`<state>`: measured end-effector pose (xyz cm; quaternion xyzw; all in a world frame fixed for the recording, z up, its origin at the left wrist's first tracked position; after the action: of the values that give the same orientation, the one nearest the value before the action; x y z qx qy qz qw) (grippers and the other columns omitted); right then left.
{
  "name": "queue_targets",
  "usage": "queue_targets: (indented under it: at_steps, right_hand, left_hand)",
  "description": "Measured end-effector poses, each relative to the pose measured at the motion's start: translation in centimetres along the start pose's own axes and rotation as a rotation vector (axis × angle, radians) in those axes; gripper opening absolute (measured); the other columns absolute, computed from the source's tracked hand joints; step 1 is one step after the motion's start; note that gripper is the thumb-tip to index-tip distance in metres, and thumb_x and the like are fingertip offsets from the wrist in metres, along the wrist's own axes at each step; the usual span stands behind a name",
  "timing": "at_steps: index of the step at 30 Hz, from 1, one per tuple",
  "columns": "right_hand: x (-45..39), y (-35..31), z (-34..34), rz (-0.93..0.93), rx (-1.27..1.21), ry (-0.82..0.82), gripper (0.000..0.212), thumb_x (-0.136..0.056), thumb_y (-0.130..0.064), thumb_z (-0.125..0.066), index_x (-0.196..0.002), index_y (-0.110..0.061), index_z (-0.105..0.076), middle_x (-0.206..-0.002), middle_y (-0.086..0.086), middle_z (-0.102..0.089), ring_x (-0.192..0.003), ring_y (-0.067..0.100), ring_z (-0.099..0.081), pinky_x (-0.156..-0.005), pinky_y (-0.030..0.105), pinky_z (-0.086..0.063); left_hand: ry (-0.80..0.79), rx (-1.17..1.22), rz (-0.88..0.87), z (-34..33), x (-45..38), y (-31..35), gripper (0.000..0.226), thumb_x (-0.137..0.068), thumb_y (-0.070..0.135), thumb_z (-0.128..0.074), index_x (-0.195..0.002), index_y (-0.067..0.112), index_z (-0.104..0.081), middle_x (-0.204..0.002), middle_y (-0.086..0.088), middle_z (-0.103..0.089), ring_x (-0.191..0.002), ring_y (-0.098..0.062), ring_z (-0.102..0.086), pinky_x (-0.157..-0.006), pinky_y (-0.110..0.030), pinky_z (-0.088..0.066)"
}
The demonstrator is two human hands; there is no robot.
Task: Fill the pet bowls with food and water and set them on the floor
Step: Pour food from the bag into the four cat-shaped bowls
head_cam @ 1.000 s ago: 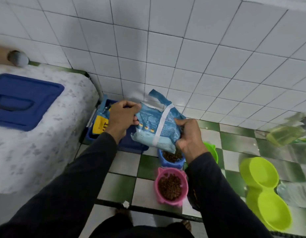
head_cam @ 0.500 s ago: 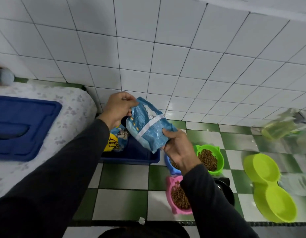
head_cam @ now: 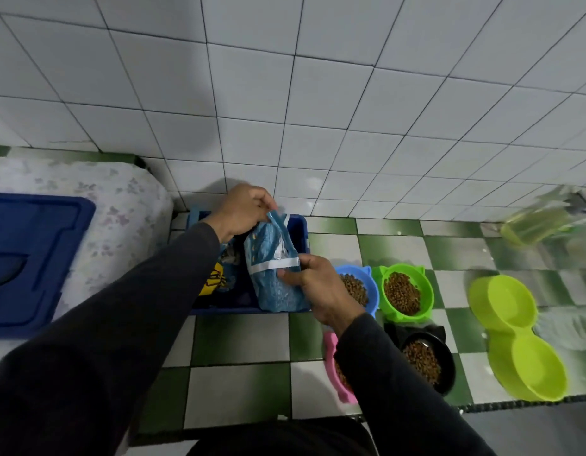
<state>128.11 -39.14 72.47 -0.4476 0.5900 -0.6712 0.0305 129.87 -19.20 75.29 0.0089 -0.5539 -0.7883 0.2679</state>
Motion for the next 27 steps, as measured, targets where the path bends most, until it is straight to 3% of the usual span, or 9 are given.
queue_targets:
  at_steps: [4,6,9,14,18,20,23,25,27]
  right_hand:
    - [-0.4,0.5,-0.2,-0.018,0.027,0.050,0.022,-0.088,0.007,-0.068,-0.110,0.007,-0.067,-0.095,0.013,-0.073,-0.082,0.023,-0.070,-0.074,0.037,-0.060]
    - [-0.7,0.7,-0.2,-0.030,0.031,0.064,0.022,-0.089,0.007,-0.067,-0.111,0.008,-0.066,-0.096,0.015,-0.072,-0.086,0.026,-0.069,-0.080,0.042,-0.060]
    - [-1.3,1.3,-0.2,-0.054,0.011,0.075,0.020,-0.091,0.005,-0.066,-0.111,0.003,-0.067,-0.100,0.016,-0.073,-0.089,0.029,-0.069,-0.087,0.049,-0.059]
    - [-2.1,1.6,-0.5,-0.068,0.031,0.063,0.016,-0.092,0.004,-0.066,-0.098,-0.010,-0.068,-0.092,0.009,-0.074,-0.079,0.020,-0.071,-0.073,0.036,-0.062]
    - [-2.5,1.7,0.1,-0.068,0.164,0.142,0.018,-0.090,0.004,-0.067,-0.103,-0.008,-0.067,-0.105,0.018,-0.073,-0.091,0.029,-0.071,-0.083,0.046,-0.062]
    - [-2.6,1.0,0.4,-0.013,0.336,0.205,0.023,-0.088,-0.001,-0.068,-0.110,-0.006,-0.062,-0.108,0.017,-0.071,-0.099,0.034,-0.069,-0.088,0.053,-0.059]
    - [-2.1,-0.7,-0.1,0.111,0.664,0.281,0.032,-0.088,-0.014,-0.071,-0.113,-0.007,-0.052,-0.107,0.012,-0.067,-0.100,0.034,-0.066,-0.079,0.036,-0.054]
    - [-1.5,-1.8,-1.0,0.227,0.837,0.313,0.043,-0.086,-0.009,-0.071,-0.121,-0.006,-0.047,-0.113,0.017,-0.064,-0.102,0.035,-0.064,-0.072,0.033,-0.047]
    - [-1.0,-2.4,-2.0,0.316,1.006,0.302,0.067,-0.085,-0.007,-0.072,-0.142,-0.003,-0.037,-0.129,0.018,-0.054,-0.115,0.033,-0.056,-0.088,0.035,-0.048]
  left_hand:
    - [0.004,0.066,0.021,-0.1,0.6,-1.3,0.020,-0.091,-0.007,-0.069,-0.100,0.010,-0.076,-0.098,0.002,-0.076,-0.089,-0.007,-0.070,-0.072,-0.017,-0.057]
    - [-0.001,0.083,0.024,0.0,1.1,-2.1,0.029,-0.092,-0.008,-0.067,-0.113,0.010,-0.075,-0.107,0.001,-0.075,-0.100,-0.012,-0.070,-0.089,-0.028,-0.059]
    - [0.061,0.091,0.025,0.7,1.8,-3.1,0.037,-0.093,-0.005,-0.068,-0.126,0.012,-0.070,-0.119,-0.004,-0.073,-0.109,-0.020,-0.069,-0.099,-0.033,-0.056]
    - [0.128,0.068,-0.023,1.1,3.6,-4.1,0.028,-0.094,-0.001,-0.069,-0.115,0.017,-0.071,-0.109,-0.004,-0.074,-0.105,-0.020,-0.072,-0.097,-0.036,-0.058]
    - [0.147,-0.065,-0.047,1.0,5.0,-4.6,0.025,-0.093,0.000,-0.069,-0.113,0.016,-0.072,-0.104,0.000,-0.074,-0.101,-0.015,-0.070,-0.092,-0.031,-0.058]
    - [0.157,-0.128,-0.051,0.9,5.6,-4.7,0.026,-0.093,0.001,-0.070,-0.115,0.014,-0.073,-0.106,0.000,-0.073,-0.101,-0.016,-0.068,-0.091,-0.030,-0.056]
    - [0.172,-0.215,-0.069,0.6,6.5,-4.5,0.029,-0.093,0.001,-0.069,-0.120,0.010,-0.072,-0.113,-0.005,-0.073,-0.103,-0.018,-0.066,-0.094,-0.034,-0.055]
    - [0.191,-0.254,-0.087,0.6,7.2,-4.3,0.030,-0.093,-0.001,-0.068,-0.121,0.008,-0.072,-0.116,-0.007,-0.072,-0.105,-0.017,-0.065,-0.095,-0.034,-0.054]
    - [0.204,-0.303,-0.121,0.6,7.8,-4.0,0.031,-0.093,-0.001,-0.068,-0.122,0.008,-0.072,-0.116,-0.008,-0.072,-0.105,-0.019,-0.065,-0.093,-0.033,-0.052]
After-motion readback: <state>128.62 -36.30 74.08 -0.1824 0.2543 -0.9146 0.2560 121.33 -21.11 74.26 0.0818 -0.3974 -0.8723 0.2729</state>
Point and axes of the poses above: each hand's wrist, its own x-axis away from the middle knuckle, its own z-axis out of the back of the hand, y = z × x, the point moved 10 cm from there along -x, towards the middle knuckle
